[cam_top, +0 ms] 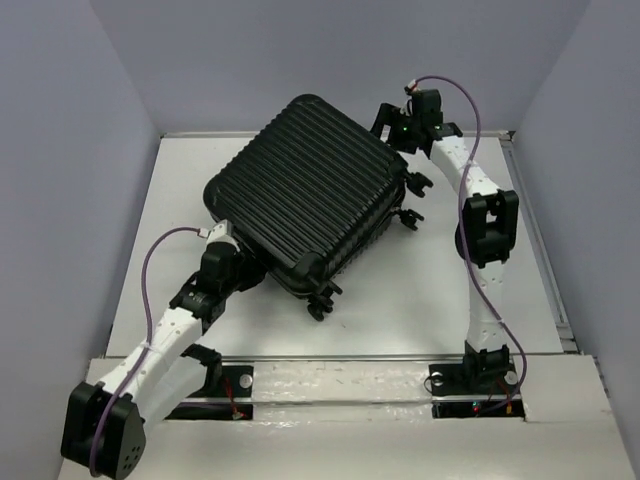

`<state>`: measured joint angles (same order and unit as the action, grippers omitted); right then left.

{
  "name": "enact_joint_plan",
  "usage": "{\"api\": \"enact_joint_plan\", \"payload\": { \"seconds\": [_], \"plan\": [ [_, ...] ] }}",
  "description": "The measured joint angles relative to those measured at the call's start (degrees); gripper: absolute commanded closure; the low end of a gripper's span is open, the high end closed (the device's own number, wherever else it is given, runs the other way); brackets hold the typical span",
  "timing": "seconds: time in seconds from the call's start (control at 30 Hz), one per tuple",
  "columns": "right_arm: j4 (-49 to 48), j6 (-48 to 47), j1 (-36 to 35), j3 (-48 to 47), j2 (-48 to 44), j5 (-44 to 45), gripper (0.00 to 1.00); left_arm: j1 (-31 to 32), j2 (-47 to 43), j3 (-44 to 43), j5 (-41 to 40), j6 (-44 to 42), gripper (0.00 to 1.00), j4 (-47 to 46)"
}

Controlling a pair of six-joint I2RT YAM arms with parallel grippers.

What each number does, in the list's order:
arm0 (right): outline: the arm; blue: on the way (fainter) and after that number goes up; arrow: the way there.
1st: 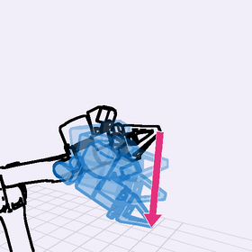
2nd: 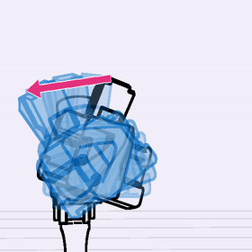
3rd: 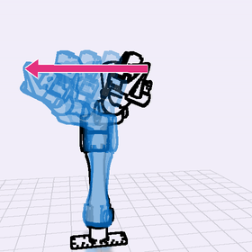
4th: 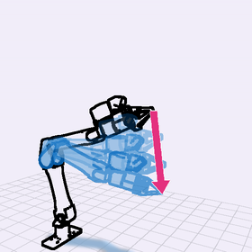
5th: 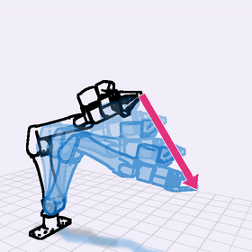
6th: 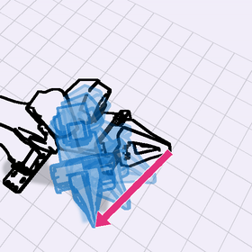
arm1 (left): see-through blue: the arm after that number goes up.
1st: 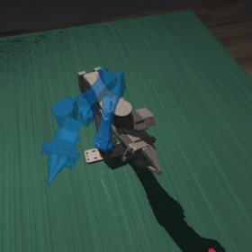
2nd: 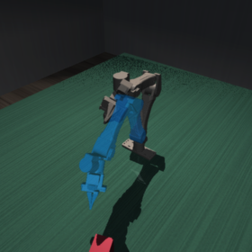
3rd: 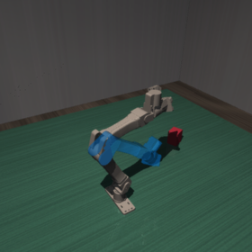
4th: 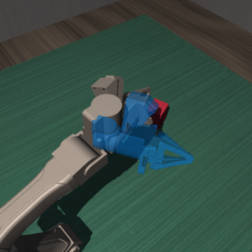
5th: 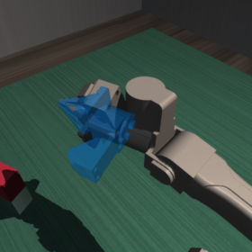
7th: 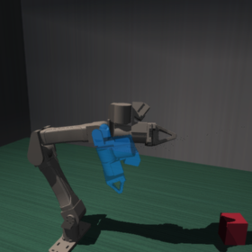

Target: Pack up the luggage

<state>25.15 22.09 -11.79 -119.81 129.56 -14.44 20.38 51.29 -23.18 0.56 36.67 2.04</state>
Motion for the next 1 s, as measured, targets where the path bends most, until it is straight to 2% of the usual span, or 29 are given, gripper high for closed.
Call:
{"api": "enact_joint_plan", "payload": {
  "seconds": [0.1,0.27,0.37,0.4,0.43,0.47,0.5,0.57,0.67,0.73,0.8,0.87,1.0],
  "plan": [
    [3.56,1.18,-0.31,-7.85,1.66,-3.56,0.05,1.14,-6.88,0.76,1.01,1.40,0.68,2.67],
    [8.55,0.24,-3.21,-9.84,-7.43,-12.24,0.09,2.10,-9.81,0.74,3.82,1.86,0.67,3.32],
    [9.64,-1.53,-5.25,-9.84,-13.88,-14.38,0.46,2.36,-9.38,0.63,5.11,1.92,0.67,3.02],
    [9.88,-2.16,-5.62,-9.60,-15.98,-14.99,0.73,2.40,-9.09,0.52,5.53,1.95,0.67,2.91],
    [9.92,-2.82,-5.84,-8.74,-19.08,-15.89,0.84,2.40,-9.03,0.46,5.79,1.97,0.67,2.89],
    [9.51,-3.34,-5.86,-7.61,-21.18,-16.28,0.90,2.40,-9.05,0.46,6.12,1.97,0.67,2.89],
    [8.13,-3.85,-6.10,-1.64,-26.75,-16.52,0.93,2.40,-9.31,0.46,6.32,1.97,0.67,2.91],
    [5.92,-4.87,-7.10,9.49,-36.13,-15.04,0.93,2.43,-10.19,0.46,6.62,1.97,0.70,2.93],
    [-3.45,-5.22,-12.90,35.10,-54.14,-12.85,0.93,2.49,-13.99,1.03,7.48,2.08,0.77,2.47],
    [-9.70,-3.87,-18.95,56.96,-68.11,-12.57,0.93,2.97,-16.33,2.25,8.37,2.43,0.83,1.68],
    [-11.91,-2.29,-20.55,70.31,-75.87,-12.13,0.93,4.46,-18.03,3.82,9.11,3.30,0.93,0.28],
    [-14.56,-0.50,-20.15,80.04,-78.55,-10.60,0.90,6.91,-18.75,5.01,9.60,4.46,0.94,-0.74],
    [-20.65,1.57,-20.44,88.65,-73.90,-8.63,0.63,14.47,-18.23,5.35,8.63,6.19,0.94,-2.23]
  ]
}}
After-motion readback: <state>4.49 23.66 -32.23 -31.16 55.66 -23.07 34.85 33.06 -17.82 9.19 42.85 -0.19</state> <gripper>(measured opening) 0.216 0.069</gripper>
